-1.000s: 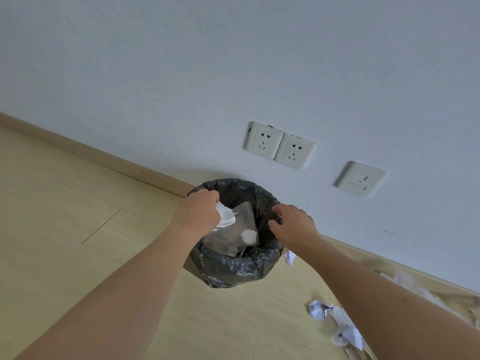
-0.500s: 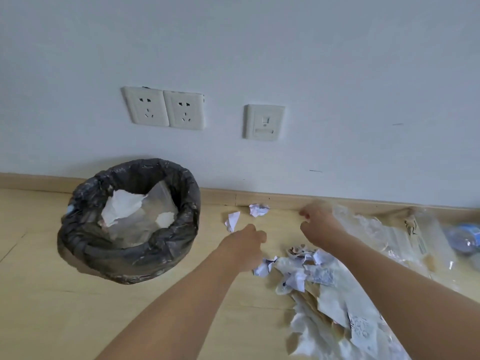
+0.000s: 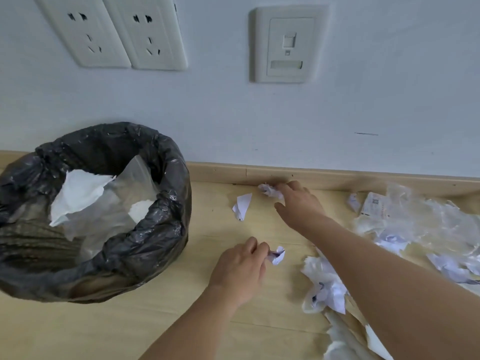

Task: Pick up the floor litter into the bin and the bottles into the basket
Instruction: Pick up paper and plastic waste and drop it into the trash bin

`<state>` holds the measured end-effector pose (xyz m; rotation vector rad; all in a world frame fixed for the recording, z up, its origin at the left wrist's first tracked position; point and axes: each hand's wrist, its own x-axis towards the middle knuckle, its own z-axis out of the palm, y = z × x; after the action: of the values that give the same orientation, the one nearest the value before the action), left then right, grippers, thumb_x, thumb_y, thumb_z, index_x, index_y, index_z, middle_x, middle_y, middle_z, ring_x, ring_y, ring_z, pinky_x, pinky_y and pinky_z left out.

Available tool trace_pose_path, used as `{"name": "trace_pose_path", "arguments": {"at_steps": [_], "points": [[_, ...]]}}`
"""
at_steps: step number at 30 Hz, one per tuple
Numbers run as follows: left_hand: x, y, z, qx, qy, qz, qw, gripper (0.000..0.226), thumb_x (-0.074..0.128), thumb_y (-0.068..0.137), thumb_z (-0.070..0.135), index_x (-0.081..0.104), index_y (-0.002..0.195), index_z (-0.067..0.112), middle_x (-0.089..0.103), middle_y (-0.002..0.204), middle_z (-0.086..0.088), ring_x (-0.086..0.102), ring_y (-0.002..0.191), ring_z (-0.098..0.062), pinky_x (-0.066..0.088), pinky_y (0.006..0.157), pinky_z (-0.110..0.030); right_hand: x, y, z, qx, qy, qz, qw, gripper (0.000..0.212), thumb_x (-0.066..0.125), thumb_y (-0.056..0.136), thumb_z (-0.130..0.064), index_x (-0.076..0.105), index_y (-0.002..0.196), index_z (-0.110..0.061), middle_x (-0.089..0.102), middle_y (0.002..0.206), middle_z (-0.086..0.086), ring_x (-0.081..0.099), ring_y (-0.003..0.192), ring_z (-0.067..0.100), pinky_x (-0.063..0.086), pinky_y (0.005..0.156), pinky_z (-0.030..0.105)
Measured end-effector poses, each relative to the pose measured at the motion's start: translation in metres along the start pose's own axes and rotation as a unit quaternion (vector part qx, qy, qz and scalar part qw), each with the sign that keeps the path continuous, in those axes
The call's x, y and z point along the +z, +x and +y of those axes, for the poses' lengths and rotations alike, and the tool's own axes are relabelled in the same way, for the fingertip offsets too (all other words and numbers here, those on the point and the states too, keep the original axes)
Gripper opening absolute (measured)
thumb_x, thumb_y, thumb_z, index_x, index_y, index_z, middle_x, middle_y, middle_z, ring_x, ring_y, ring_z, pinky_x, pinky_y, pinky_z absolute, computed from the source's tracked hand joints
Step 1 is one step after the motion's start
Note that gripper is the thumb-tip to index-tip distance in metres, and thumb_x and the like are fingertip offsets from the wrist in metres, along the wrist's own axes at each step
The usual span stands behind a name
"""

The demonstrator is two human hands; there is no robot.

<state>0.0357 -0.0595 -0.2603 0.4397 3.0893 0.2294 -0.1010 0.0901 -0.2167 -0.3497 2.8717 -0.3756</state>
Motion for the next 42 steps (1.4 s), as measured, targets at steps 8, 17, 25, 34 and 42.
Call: {"name": "trace_pose_path", "arguments": {"at_steps": [8,17,25,34,42], "points": [[-0.004,-0.01,0.001,-0.145,-0.028,0.012,0.989,0.026,0.037,0.081,0.028,0.062,0.08,0.022,0.05,0.069,0.006,0.05,0.051,-0.015,0.029,0.046,-0.027,0.016,0.015,-0.007,0.024,-0.059,0.031,0.998,0.023,0.045,0.097,-0.03,0.058,0.113,-0.02,0.051,0.121,0.006,0.048,0.111,0.029,0.04,0.09,0.036],[-0.032,0.001,-0.002,-0.238,-0.18,-0.181,0.937,0.029,0.029,0.097,0.025,0.05,0.117,0.018,0.058,0.11,-0.004,0.053,0.096,-0.024,0.039,0.076,-0.032,0.0,-0.03,0.001,0.064,0.062,-0.022,0.996,0.016,0.038,0.092,-0.019,0.048,0.081,-0.013,0.057,0.081,0.004,0.053,0.072,0.022,0.035,0.057,0.029],[-0.089,-0.028,0.001,-0.257,-0.207,-0.258,0.908,0.034,0.029,0.088,0.036,0.059,0.082,0.019,0.061,0.084,0.004,0.059,0.081,-0.025,0.038,0.066,-0.027,-0.062,-0.089,-0.009,0.075,0.123,0.007,0.99,0.021,0.039,0.094,-0.022,0.05,0.08,-0.01,0.056,0.075,0.004,0.047,0.059,0.018,0.037,0.051,0.027],[-0.279,-0.028,-0.014,-0.22,-0.173,-0.057,0.958,0.026,0.035,0.094,0.013,0.061,0.099,0.009,0.063,0.084,-0.008,0.059,0.075,-0.025,0.047,0.067,-0.034,-0.181,-0.126,-0.095,0.026,0.16,0.077,0.984,0.023,0.044,0.092,-0.025,0.057,0.091,-0.005,0.059,0.081,0.007,0.048,0.063,0.02,0.038,0.056,0.029],[-0.346,-0.073,-0.116,-0.295,-0.114,0.109,0.942,0.032,0.032,0.096,0.015,0.038,0.065,0.014,0.052,0.071,-0.008,0.05,0.072,-0.029,0.031,0.056,-0.03,-0.225,-0.108,-0.214,-0.07,0.116,0.074,0.988,0.028,0.046,0.092,-0.029,0.055,0.085,-0.004,0.053,0.071,0.005,0.044,0.06,0.019,0.036,0.054,0.028]]}}
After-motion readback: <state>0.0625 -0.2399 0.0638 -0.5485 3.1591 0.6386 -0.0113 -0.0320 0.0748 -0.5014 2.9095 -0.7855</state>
